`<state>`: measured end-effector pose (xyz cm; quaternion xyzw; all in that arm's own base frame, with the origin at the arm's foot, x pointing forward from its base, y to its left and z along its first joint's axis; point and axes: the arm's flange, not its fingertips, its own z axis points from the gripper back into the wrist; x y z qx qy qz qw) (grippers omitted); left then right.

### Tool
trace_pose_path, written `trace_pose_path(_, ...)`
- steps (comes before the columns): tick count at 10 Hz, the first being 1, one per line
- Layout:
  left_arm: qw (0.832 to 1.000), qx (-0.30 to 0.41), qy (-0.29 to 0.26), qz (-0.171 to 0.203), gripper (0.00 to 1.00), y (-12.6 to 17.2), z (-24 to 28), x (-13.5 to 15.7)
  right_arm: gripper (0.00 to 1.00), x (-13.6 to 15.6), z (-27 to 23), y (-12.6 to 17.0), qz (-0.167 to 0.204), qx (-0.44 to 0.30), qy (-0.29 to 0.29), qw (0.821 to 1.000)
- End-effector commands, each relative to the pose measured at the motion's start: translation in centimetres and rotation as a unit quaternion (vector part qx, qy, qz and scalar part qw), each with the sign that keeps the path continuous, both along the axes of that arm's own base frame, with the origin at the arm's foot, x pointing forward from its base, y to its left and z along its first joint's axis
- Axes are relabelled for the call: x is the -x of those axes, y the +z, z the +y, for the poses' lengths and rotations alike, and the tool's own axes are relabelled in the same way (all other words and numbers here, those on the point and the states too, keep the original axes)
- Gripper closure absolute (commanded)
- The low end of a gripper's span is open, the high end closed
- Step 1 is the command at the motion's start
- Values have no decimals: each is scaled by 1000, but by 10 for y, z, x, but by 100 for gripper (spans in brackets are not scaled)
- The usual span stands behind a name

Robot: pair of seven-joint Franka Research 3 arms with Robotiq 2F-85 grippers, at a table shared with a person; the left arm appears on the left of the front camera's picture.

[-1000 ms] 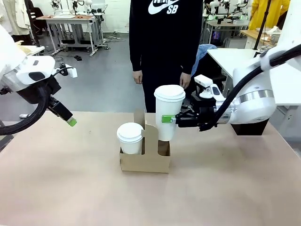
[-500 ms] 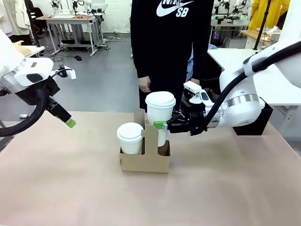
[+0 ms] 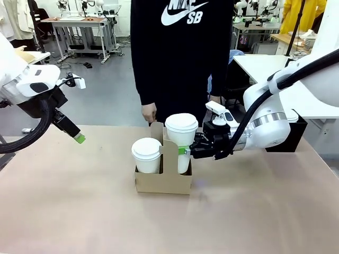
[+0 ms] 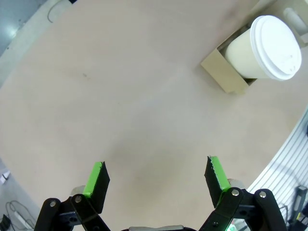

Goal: Pour a drink into a cup and package it in a carrier.
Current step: Insert the held 600 ml Paper Cup into the Cup Carrier.

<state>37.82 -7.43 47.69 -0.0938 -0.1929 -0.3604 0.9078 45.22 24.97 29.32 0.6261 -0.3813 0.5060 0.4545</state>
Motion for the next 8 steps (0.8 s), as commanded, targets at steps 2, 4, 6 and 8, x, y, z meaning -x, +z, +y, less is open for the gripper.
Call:
trace_pose_path(2,1000,0,5,-1,0,2,0,0,19,-8,-5,-11,-15,-4,22,1000)
trace_pose_path(4,1000,0,5,-1,0,2,0,0,19,-11,-6,-29,-15,-3,35,999)
trace_pose_path(6,1000,0,5,-1,0,2,0,0,19,-10,-7,-42,-16,-3,45,999)
trace_pose_path(8,1000,0,5,-1,0,2,0,0,19,-11,-9,-49,-25,-3,52,998)
